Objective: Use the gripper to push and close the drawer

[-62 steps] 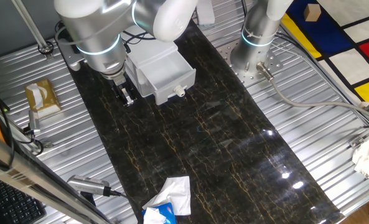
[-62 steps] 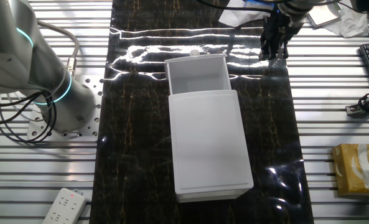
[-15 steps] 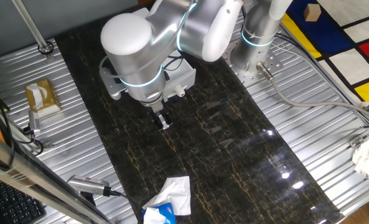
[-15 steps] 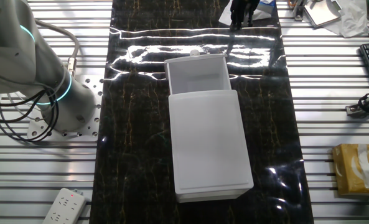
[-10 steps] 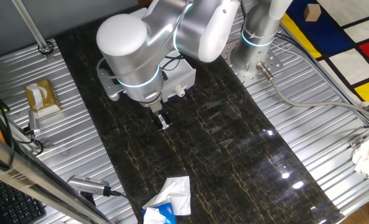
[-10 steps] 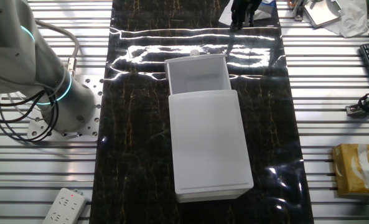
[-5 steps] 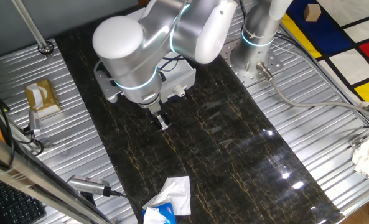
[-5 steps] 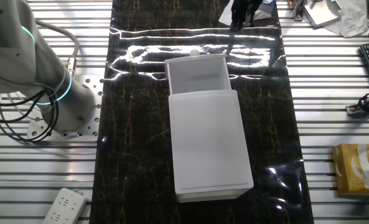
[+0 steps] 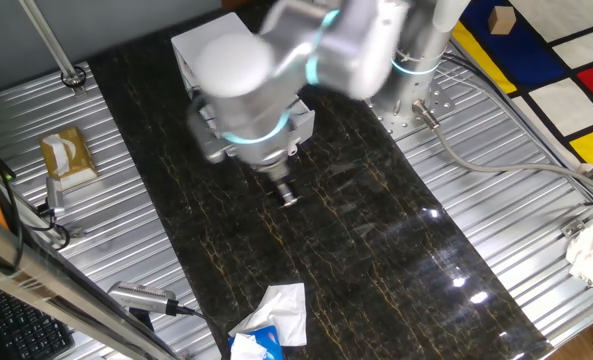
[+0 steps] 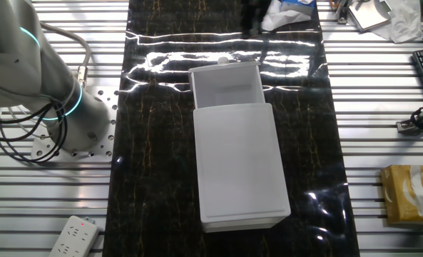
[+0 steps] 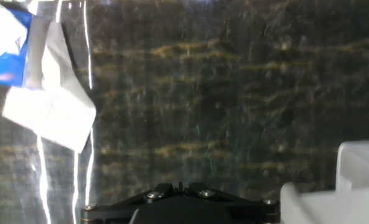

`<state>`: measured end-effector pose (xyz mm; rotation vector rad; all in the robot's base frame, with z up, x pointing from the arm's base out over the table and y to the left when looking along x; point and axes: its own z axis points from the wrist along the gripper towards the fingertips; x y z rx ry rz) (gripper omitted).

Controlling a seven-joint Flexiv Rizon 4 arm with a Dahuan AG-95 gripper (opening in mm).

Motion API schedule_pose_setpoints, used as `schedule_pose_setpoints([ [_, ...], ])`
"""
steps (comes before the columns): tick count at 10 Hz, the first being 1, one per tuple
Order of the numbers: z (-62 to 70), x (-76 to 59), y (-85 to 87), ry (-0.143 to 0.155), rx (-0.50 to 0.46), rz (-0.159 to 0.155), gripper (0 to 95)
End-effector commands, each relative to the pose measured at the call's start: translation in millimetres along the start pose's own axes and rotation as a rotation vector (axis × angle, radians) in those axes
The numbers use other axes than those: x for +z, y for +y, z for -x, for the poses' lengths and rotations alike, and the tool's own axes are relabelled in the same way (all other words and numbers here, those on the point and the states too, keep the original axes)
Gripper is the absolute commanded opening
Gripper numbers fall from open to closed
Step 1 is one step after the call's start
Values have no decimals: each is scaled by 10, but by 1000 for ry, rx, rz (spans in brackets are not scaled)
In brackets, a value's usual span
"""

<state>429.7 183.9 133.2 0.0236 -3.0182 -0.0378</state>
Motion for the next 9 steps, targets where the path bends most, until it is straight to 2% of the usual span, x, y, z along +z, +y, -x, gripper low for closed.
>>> schedule_pose_setpoints([
  [1, -115, 113, -63, -14, -8, -4, 0],
  [5, -130, 80, -271, -14, -47, -4, 0],
  [9, -128, 87, -390, -21, -70, -1, 0],
])
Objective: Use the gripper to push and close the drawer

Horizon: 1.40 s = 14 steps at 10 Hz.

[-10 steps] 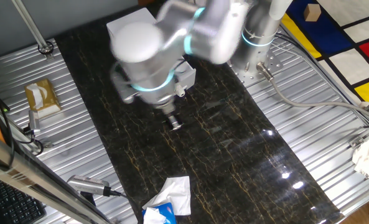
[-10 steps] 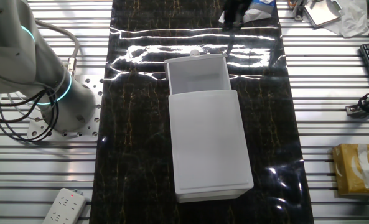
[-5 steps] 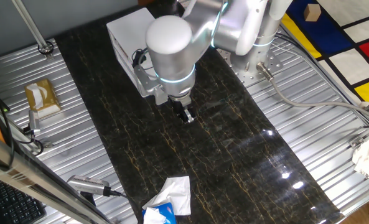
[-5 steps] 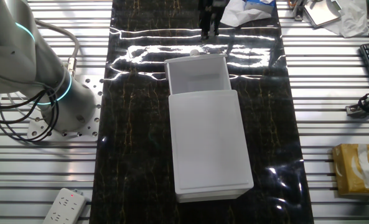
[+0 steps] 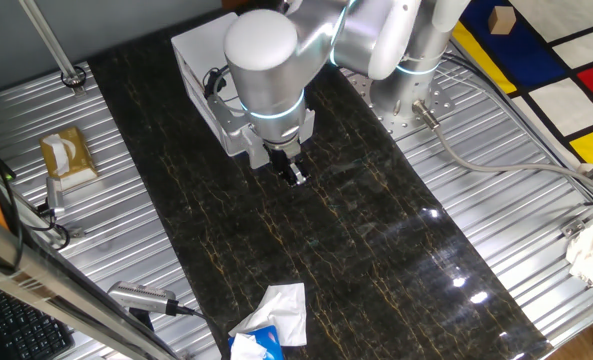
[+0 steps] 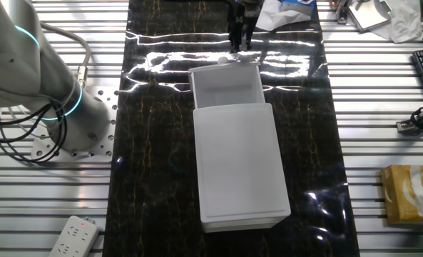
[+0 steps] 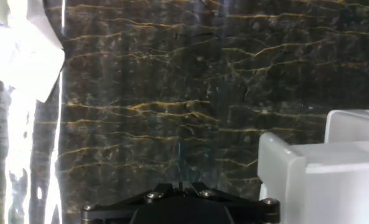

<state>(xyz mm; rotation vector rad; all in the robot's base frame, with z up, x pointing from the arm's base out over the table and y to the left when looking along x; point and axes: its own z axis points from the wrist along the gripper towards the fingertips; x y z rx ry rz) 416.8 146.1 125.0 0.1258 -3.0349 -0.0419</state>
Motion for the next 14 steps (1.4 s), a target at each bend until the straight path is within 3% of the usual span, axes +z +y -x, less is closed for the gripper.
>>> schedule_pose_setpoints([
  [1, -8, -8, -37, -4, -10, 2, 0],
  [8, 77, -105, -89, -5, -24, 4, 0],
  [14, 49, -196, -309, -4, -60, 11, 0],
])
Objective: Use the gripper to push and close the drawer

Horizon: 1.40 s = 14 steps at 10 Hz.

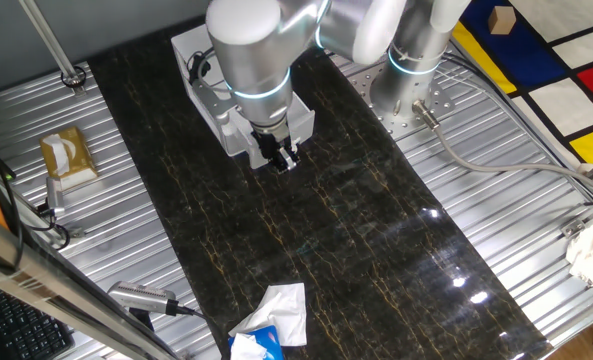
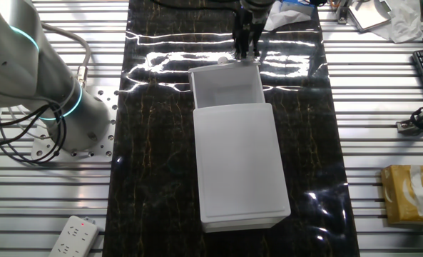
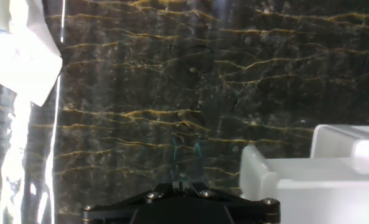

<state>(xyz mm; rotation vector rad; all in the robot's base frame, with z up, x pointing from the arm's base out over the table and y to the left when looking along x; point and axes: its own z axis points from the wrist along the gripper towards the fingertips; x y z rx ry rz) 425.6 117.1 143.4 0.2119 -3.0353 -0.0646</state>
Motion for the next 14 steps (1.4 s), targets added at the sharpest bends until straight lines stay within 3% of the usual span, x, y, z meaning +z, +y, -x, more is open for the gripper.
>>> schedule_pose_setpoints([
  [1, -5, 2, -53, 1, -8, -1, 0],
  [14, -93, -76, -639, -15, -68, 14, 0],
])
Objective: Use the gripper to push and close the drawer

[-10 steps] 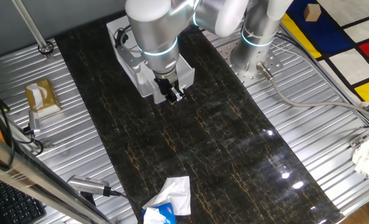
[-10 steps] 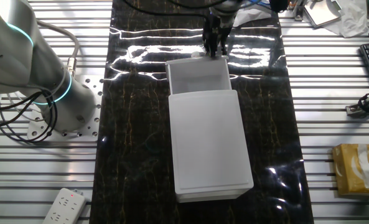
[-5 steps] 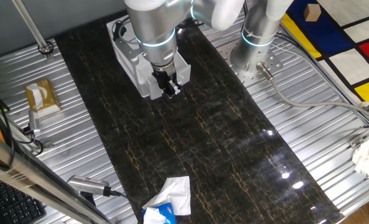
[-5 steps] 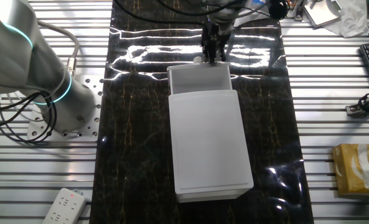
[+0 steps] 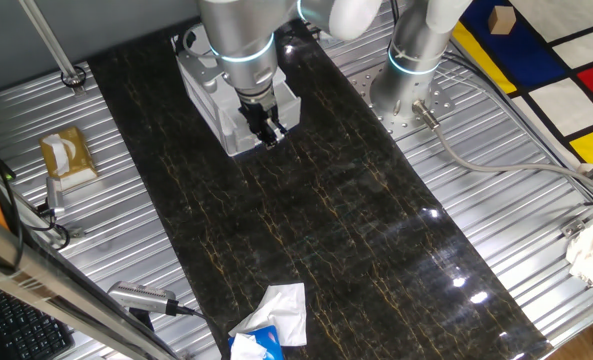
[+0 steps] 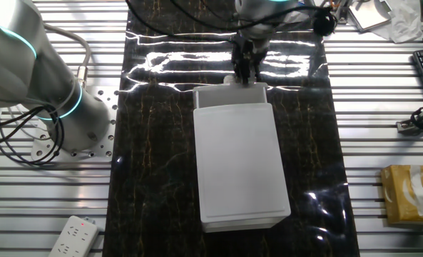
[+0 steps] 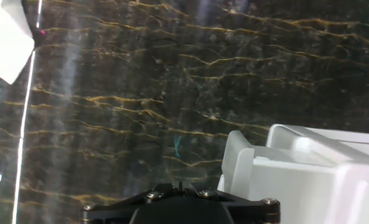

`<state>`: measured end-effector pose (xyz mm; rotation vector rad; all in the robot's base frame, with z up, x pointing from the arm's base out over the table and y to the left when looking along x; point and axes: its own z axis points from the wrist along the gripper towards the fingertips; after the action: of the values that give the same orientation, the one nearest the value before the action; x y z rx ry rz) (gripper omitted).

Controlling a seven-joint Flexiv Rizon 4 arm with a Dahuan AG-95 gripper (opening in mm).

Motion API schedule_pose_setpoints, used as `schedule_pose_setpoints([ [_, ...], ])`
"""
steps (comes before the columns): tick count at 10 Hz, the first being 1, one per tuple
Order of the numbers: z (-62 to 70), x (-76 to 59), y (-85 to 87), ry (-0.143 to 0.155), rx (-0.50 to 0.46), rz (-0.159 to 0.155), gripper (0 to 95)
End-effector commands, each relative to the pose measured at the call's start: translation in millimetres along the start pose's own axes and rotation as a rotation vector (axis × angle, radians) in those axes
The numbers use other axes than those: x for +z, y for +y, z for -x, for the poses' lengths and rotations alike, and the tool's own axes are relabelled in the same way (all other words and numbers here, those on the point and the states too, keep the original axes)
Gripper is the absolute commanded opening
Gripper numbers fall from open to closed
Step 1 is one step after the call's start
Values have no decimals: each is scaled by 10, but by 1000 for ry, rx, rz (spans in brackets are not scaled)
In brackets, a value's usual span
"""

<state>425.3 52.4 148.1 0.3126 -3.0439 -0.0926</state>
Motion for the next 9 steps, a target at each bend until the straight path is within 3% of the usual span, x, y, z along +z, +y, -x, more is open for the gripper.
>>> schedule_pose_setpoints([
  [1, 4, -6, -39, 3, -5, 1, 0],
  [9, -83, 39, -273, -15, -36, -5, 0],
])
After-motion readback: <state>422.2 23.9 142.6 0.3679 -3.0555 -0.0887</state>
